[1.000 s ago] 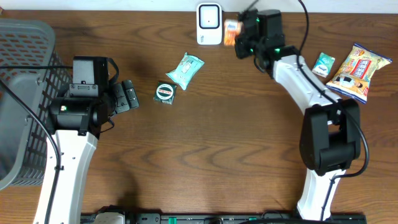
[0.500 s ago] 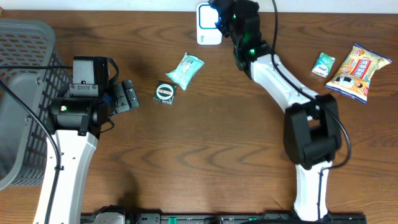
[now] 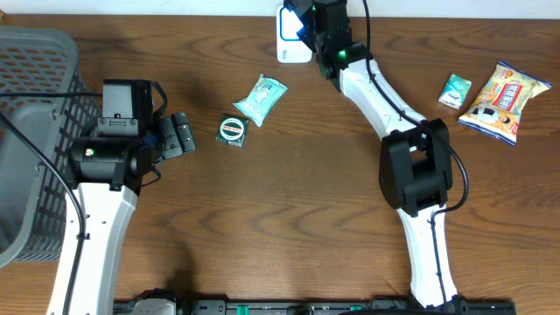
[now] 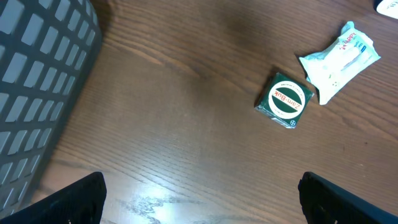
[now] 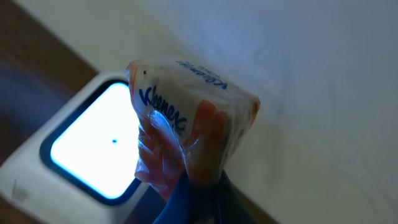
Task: Scan the item barcode
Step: 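Hold the Kleenex pack in front of the scanner with the right gripper, then carry the Kleenex pack to the top right and release it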
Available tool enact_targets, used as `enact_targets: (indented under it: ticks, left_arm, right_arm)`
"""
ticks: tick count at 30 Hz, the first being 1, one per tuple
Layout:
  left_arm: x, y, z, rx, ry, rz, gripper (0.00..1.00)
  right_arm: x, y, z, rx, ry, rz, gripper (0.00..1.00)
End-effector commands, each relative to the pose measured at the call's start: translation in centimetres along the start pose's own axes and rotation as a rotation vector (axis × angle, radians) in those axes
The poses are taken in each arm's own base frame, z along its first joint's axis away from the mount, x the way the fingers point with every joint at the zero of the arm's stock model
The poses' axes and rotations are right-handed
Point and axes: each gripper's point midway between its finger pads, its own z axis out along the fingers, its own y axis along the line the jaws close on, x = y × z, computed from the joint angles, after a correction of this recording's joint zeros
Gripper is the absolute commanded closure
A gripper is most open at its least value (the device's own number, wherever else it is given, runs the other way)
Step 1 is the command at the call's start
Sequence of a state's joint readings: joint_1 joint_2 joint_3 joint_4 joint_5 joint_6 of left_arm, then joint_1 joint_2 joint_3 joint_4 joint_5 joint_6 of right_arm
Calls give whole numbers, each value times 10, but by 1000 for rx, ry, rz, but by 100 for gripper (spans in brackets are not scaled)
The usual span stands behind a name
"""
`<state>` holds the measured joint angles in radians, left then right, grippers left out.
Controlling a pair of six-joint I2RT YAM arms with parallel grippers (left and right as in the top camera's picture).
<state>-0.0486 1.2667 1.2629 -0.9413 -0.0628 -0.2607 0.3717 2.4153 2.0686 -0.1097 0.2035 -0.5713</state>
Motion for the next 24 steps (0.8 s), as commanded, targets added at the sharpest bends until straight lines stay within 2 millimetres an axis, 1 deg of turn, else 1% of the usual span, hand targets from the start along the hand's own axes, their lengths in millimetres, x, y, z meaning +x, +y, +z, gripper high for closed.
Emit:
enact_targets:
  ticks: [1,3,6,8,10,12,14,17,19,22,23,24]
  left_arm:
    - [-2,3,-2,-13,-10,2,2]
    - [-2,3,-2,-13,-10,2,2]
    - [-2,3,-2,-13,-10,2,2]
    - [-2,3,-2,-13,-10,2,2]
    - [-2,3,-2,-13,-10,2,2]
    - [-2,3,-2,-13,-10,2,2]
    - [-2,3,-2,-13,-10,2,2]
    - [-2,3,-2,-13,-10,2,2]
    - [-2,3,-2,-13,-10,2,2]
    - [-2,3,-2,-13,-10,2,2]
    - [-2,3,-2,-13,-10,2,2]
    - [-2,3,-2,-13,-10,2,2]
  right_arm:
    - [-4,-10,-5,14,12,-8,99]
    - [-7,-22,-11,26,14,10,99]
    - [-6,-60,-25,117,36,78,99]
    - [1,-86,-34,165,66,100,99]
    - [18,-109,-42,197,120,109,99]
    - [45,-129,-48,220,202,113,99]
    - [81,-146,-53,237,312,115,99]
    - [141,-161,-66,216,486,120,99]
    - [176,-172,-75,199,572,135,99]
    - [219,-189,-89,204,670,190,99]
    - [229,-193,-94,212,691,218,99]
    - [240,-198,-98,220,714,243,94]
